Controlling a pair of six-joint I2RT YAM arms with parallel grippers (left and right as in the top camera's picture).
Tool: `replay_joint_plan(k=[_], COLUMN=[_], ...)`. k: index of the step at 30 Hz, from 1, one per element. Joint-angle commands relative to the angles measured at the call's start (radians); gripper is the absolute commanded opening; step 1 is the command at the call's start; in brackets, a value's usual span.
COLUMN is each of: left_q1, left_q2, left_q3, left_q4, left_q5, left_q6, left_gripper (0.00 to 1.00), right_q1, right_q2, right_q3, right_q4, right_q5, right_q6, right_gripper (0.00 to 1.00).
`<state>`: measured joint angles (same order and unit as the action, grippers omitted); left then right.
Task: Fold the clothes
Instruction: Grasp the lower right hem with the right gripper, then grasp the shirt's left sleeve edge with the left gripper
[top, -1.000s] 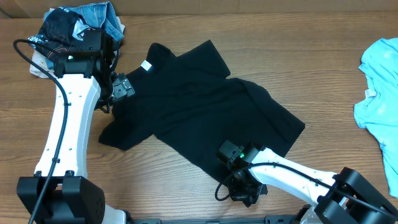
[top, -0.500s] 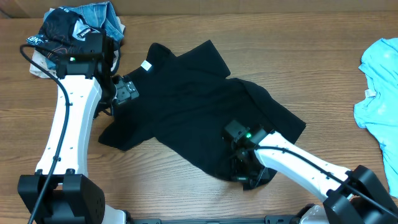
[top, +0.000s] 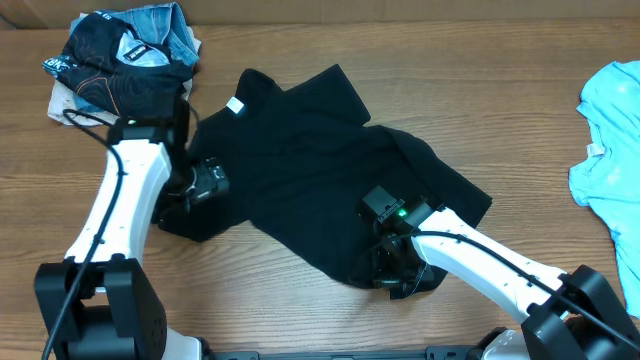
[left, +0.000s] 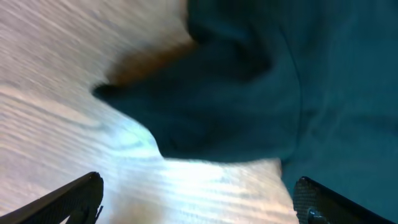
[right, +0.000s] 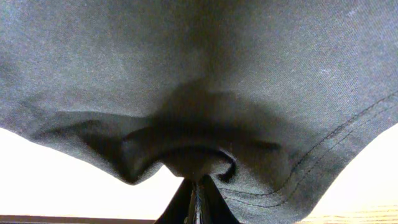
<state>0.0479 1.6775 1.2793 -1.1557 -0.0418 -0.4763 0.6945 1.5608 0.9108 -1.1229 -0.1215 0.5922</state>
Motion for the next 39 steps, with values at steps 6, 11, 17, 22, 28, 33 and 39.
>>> replay_joint_plan(k=[6, 11, 17, 22, 28, 33, 39], left_q1=[0.177, 0.228, 0.228, 0.229, 0.229, 0.229, 0.227], left_q2=[-0.009, 0.003, 0.004, 0.012, 0.061, 0.113, 0.140], left_q3=[-0.010, -0.058, -0.153, -0.175, -0.177, -0.179, -0.179], left_q4=[0.041, 0.069, 0.192, 0.266, 0.281, 0.278, 0.271], left_q5=[0.038, 0.141, 0.101, 0.084, 0.125, 0.167, 0.174], left_q6=[0.139, 0.211, 0.218, 0.220, 0.279, 0.300, 0.309], left_gripper=[0.97, 0.98, 0.98, 0.98, 0.98, 0.93, 0.73], right_q1=[-0.002, -0.002, -0.002, -0.002, -0.002, -0.002, -0.002], right_q2=[0.001, 0.001, 0.001, 0.001, 0.001, 0.001, 0.001], right_q3=[0.022, 0.022, 0.022, 0.022, 0.022, 0.022, 0.022], right_q4=[0.002, 0.019, 0.013, 0.011, 0.014, 0.016, 0.014], right_q5=[0.016, 0.016, 0.015, 0.011, 0.012, 0.012, 0.012], right_q6=[-0.021, -0.021, -0.021, -0.021, -0.021, -0.021, -0.021], right_gripper=[0.04, 0.04, 0.04, 0.04, 0.04, 0.04, 0.04])
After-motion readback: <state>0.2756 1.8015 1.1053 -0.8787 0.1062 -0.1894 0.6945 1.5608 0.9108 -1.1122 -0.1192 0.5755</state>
